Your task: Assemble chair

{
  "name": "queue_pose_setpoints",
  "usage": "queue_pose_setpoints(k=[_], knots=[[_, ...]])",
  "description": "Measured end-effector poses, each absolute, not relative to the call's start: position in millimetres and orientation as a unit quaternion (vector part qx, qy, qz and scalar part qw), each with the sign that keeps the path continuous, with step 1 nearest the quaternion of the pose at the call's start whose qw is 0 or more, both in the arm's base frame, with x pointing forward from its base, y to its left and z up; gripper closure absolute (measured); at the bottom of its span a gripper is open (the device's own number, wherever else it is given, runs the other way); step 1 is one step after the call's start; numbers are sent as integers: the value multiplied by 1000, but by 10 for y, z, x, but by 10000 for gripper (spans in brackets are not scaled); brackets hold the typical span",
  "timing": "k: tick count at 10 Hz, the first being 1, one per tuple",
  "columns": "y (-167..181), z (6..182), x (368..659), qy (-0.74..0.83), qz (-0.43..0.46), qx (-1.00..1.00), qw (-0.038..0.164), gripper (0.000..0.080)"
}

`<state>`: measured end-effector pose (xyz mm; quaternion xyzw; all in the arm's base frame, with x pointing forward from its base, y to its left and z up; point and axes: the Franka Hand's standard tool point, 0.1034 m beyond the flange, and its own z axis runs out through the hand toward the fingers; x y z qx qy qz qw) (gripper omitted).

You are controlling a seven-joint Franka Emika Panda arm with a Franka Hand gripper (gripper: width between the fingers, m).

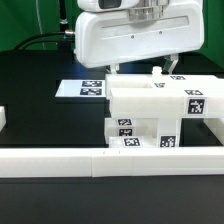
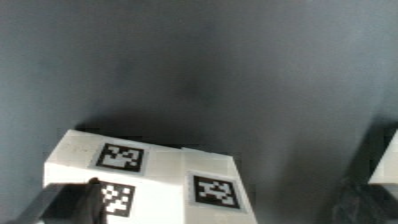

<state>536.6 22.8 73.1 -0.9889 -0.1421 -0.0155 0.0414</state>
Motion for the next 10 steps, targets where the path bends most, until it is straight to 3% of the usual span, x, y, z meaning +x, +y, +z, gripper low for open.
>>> queue_pose_setpoints(k=[3,6,10], knots=[[522,789,4972,-98,3,-994,54,151],[889,690,4958,-64,4,-997,45,151],[879,680,4945,-68,5,-997,45,151]])
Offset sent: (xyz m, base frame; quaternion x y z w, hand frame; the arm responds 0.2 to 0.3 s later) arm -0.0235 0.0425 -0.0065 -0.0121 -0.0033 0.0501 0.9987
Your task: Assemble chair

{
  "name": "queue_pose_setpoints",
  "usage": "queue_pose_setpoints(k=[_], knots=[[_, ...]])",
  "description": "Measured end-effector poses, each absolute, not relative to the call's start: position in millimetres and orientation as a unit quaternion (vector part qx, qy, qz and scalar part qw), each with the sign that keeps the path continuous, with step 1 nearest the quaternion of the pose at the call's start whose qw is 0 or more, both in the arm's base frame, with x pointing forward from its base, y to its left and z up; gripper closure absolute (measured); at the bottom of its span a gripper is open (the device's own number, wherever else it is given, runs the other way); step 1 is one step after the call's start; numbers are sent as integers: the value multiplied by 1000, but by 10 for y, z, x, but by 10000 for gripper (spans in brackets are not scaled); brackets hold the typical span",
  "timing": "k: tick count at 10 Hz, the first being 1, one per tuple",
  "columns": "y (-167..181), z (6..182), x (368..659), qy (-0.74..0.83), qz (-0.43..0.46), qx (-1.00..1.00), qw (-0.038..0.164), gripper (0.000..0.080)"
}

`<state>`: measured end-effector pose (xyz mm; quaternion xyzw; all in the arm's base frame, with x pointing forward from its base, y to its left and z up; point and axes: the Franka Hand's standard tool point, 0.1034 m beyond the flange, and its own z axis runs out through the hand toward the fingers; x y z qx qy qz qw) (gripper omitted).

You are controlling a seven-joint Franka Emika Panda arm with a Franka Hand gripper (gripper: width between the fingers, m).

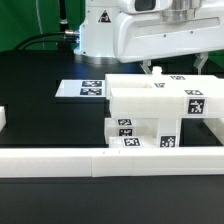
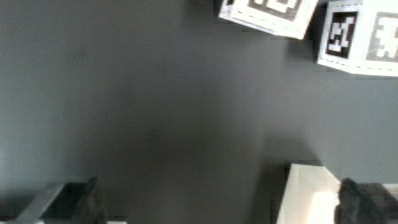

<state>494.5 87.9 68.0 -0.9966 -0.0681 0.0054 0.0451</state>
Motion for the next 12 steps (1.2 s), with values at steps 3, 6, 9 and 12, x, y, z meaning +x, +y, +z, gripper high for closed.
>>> queue_pose_setpoints(k=[3,6,9,12], knots=[[1380,526,4813,-12,6,-999,41,151],[1417,458,4820,-9,9,-999,39,151],[1518,395,4786,6,7,-999,38,151],[1588,255,4720,-6,6,-999,33,151]])
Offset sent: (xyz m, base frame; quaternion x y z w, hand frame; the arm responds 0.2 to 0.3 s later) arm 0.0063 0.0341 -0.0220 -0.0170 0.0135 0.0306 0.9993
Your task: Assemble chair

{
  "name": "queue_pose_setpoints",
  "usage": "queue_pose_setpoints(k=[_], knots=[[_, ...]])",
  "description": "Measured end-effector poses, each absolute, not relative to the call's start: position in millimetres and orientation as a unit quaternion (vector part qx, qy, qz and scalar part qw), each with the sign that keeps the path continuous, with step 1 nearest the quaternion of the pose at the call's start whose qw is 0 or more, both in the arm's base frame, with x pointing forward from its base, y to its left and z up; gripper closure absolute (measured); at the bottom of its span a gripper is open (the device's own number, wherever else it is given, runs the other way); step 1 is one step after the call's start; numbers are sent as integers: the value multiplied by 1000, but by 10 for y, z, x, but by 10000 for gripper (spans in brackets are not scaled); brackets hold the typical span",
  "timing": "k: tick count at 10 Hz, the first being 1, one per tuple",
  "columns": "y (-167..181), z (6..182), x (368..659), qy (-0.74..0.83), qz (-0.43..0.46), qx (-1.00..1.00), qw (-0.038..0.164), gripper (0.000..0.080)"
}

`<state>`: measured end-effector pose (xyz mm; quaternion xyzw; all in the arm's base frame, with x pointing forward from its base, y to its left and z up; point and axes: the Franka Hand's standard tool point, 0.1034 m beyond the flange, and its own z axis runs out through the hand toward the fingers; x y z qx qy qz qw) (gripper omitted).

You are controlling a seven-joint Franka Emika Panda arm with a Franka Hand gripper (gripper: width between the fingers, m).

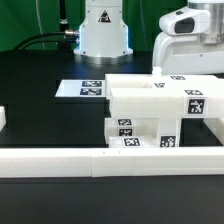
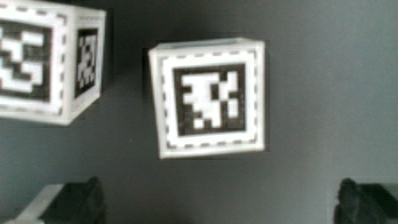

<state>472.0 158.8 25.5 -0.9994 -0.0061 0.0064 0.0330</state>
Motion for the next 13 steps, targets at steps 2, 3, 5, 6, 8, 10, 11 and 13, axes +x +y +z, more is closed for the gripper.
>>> queue_pose_setpoints(k=[2,3,5,6,8,10,11,13], knots=[[1571,242,4725,-7,2,-999,32,151],[1570,241,4725,-7,1,-999,32,151],[1560,195,4690,-8,-1,-1000,30,151],[1553,160,4646,-9,0,-1000,28,151],[1562,116,4607,-8,2,-1000,26,151],[1571,82,4588,-7,5,-1000,25,151],[1565,68,4580,-7,6,-1000,25,151],[1563,57,4568,-7,8,-1000,24,151]])
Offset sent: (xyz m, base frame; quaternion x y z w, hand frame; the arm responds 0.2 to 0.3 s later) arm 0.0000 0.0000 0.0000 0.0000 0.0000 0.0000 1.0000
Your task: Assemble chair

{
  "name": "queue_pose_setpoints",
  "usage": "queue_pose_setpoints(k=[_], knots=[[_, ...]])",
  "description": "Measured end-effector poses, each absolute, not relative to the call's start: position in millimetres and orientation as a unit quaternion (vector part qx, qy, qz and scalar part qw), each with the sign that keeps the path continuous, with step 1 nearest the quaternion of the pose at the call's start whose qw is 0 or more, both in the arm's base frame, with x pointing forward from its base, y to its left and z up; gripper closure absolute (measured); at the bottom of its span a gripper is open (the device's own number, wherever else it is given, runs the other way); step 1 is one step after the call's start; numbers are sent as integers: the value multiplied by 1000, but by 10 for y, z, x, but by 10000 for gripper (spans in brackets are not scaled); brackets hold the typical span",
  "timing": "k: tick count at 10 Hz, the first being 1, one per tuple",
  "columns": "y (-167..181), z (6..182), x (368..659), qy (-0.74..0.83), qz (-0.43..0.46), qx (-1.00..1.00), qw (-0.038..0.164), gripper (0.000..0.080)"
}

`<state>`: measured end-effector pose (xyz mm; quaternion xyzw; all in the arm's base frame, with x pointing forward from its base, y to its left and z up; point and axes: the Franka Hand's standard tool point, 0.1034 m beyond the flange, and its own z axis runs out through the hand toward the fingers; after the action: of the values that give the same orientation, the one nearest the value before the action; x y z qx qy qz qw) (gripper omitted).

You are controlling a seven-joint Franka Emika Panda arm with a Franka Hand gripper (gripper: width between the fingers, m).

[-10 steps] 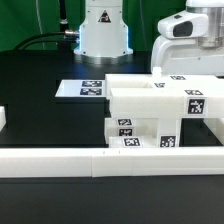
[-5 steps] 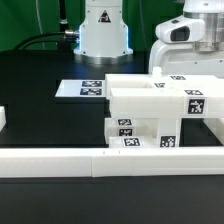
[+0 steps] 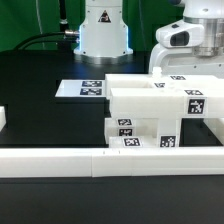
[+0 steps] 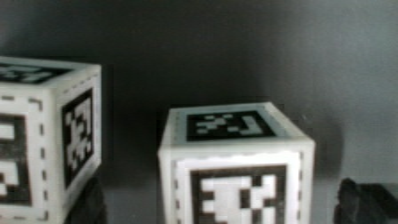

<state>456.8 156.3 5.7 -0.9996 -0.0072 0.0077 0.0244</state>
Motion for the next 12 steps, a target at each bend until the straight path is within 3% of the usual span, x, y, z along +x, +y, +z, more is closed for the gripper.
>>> queue_pose_setpoints(k=[2,4,5,10,12], knots=[[1563,56,4566,-7,8,-1000,24,151],[1558,56,4568,-7,8,-1000,24,418],[1557,56,4569,-7,8,-1000,24,515],[1522,60,4584,-7,7,-1000,24,515],[1388,137,4672,-17,1,-1000,26,515]])
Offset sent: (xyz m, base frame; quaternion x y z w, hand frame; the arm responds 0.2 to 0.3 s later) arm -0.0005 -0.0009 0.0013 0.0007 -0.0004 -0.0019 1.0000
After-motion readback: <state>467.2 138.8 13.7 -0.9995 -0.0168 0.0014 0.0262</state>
